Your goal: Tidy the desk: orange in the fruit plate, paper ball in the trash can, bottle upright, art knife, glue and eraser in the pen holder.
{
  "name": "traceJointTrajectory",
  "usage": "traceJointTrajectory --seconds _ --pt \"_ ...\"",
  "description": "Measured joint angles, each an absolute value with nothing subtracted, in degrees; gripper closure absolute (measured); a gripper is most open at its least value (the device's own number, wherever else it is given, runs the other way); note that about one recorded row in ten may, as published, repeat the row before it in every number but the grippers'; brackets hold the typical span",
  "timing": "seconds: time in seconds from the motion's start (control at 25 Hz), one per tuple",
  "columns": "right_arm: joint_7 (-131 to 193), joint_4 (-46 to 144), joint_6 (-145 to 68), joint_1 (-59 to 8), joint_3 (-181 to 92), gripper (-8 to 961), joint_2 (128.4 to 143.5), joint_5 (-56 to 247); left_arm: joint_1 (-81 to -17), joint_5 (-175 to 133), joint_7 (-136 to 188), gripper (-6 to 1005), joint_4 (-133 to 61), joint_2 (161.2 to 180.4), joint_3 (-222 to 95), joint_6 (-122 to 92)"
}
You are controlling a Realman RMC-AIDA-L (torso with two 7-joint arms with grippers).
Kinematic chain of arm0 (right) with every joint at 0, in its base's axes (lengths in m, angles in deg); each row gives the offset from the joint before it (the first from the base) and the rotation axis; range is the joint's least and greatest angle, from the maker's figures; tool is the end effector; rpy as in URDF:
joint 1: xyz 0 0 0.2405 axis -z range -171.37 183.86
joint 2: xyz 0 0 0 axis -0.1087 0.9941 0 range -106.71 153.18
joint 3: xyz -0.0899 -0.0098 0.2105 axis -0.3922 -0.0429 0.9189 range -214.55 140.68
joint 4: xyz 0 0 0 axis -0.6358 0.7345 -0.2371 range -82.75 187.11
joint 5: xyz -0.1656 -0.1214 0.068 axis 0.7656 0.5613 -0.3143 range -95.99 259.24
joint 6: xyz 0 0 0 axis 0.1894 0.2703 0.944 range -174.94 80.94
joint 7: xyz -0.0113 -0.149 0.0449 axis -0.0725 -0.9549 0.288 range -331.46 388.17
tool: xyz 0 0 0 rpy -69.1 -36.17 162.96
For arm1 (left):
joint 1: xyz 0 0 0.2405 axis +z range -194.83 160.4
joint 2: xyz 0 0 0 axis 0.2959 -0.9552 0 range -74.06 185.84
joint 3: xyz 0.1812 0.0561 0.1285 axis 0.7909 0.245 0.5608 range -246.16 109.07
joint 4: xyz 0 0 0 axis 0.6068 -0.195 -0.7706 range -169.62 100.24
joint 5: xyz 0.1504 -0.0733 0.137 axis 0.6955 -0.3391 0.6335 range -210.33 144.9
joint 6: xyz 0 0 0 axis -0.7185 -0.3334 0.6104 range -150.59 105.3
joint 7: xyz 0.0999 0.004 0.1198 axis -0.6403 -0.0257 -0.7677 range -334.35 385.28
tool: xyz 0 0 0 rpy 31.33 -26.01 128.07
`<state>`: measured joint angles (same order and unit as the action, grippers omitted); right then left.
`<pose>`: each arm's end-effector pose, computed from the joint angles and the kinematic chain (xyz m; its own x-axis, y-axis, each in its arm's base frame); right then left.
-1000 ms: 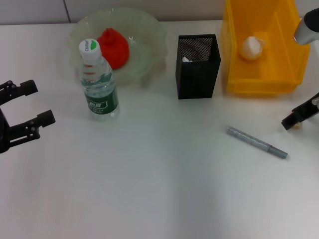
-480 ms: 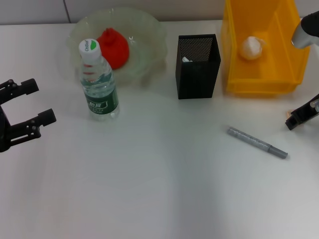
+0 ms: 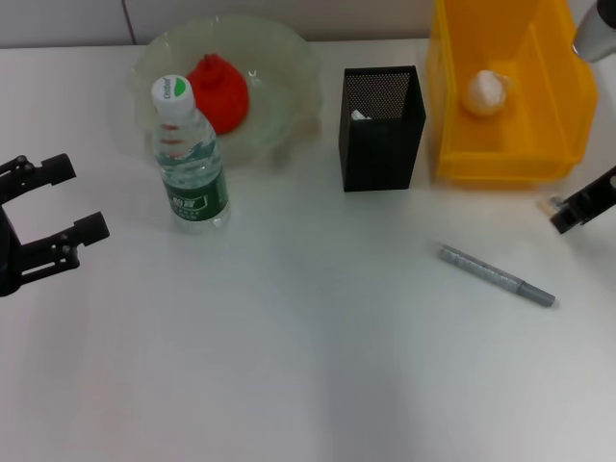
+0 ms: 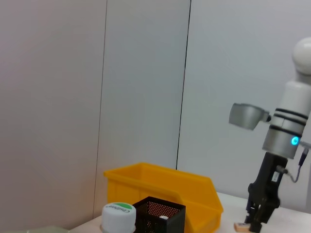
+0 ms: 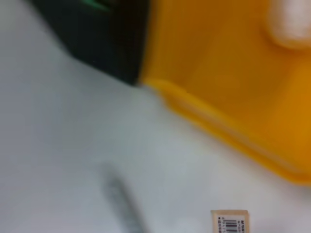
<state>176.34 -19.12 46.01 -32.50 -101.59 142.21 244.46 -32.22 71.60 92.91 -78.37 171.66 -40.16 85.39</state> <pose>0.2098 0.3666 0.0485 0.5436 -0.8207 0.1759 -0.6168 -0.5328 -0.5794 -0.2876 0.2520 0.0864 0.7305 0.1124 0.6736 0.4157 -0.8557 -0.3081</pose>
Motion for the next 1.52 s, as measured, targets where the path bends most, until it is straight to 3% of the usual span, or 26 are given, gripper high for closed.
traceJointTrajectory --seconds 0.32,0.68,1.0,1.36,1.52 --pt "173.81 -25.66 52.19 -33.99 -101.62 702 142.24 235.43 -31.9 71.6 92.4 198 -78.29 171.72 -40.16 85.37" --pt "171.87 -24.34 34.13 -35.91 -106.38 695 142.31 230.59 -31.82 71.6 91.7 198 -77.93 171.84 -40.16 85.31" --pt "170.7 -15.69 26.63 -40.44 -111.14 689 142.33 229.28 -31.95 71.6 91.65 198 -77.93 171.9 -40.16 84.84" --pt "170.47 -14.08 22.74 -40.72 -111.78 682 142.41 229.43 -32.07 71.61 91.64 198 -77.93 171.9 -40.16 83.86" --pt "174.35 -22.28 31.15 -39.33 -111.61 451 142.42 230.73 -32.26 71.6 91.64 198 -77.93 171.84 -40.16 83.78"
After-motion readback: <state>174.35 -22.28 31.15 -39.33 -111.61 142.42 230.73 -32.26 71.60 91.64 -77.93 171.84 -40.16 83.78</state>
